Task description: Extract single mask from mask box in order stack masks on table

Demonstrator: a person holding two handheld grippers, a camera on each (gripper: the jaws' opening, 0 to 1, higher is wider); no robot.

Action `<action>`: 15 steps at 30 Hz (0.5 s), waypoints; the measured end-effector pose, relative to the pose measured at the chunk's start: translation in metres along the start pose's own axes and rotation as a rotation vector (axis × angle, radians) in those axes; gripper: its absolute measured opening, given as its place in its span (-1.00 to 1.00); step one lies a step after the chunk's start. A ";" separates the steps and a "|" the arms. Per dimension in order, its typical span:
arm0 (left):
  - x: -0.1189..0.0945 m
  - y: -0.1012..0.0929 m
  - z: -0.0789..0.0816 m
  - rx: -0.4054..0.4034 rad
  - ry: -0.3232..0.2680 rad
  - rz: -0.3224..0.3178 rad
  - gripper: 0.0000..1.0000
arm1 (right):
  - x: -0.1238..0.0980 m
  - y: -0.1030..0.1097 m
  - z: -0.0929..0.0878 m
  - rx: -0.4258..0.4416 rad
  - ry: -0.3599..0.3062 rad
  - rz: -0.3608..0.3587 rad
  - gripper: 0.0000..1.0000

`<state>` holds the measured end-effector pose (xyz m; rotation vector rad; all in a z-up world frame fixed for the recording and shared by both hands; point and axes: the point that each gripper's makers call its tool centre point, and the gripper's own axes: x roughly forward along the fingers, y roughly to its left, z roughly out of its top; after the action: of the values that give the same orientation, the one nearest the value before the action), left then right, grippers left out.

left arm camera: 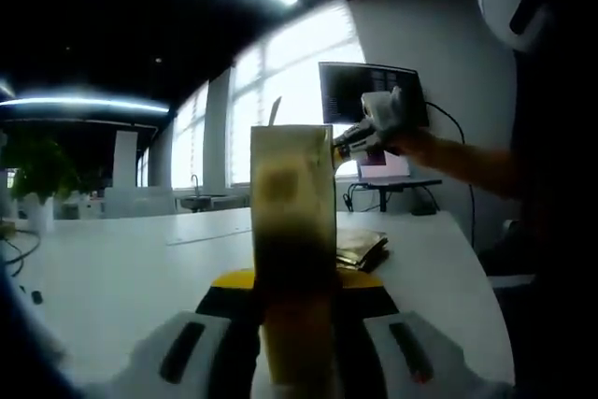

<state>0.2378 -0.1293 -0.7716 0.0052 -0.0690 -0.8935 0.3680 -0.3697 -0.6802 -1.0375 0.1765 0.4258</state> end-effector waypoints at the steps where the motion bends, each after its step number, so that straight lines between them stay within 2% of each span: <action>1: 0.000 0.000 0.000 0.000 0.001 0.000 -0.37 | 0.000 0.004 -0.001 -0.014 0.006 0.002 -1.00; 2: 0.000 0.000 0.000 0.000 0.001 -0.001 -0.37 | -0.002 0.006 -0.001 -0.066 0.016 0.003 -1.00; 8: 0.000 0.000 -0.001 0.001 0.004 -0.002 -0.37 | -0.012 0.032 0.004 -0.160 0.028 0.013 -1.00; 15: 0.001 0.000 -0.001 0.004 0.006 -0.001 -0.37 | -0.022 0.060 0.008 -0.187 0.041 0.032 -1.00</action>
<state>0.2381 -0.1299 -0.7728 0.0118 -0.0653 -0.8941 0.3220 -0.3425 -0.7166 -1.2294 0.1929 0.4566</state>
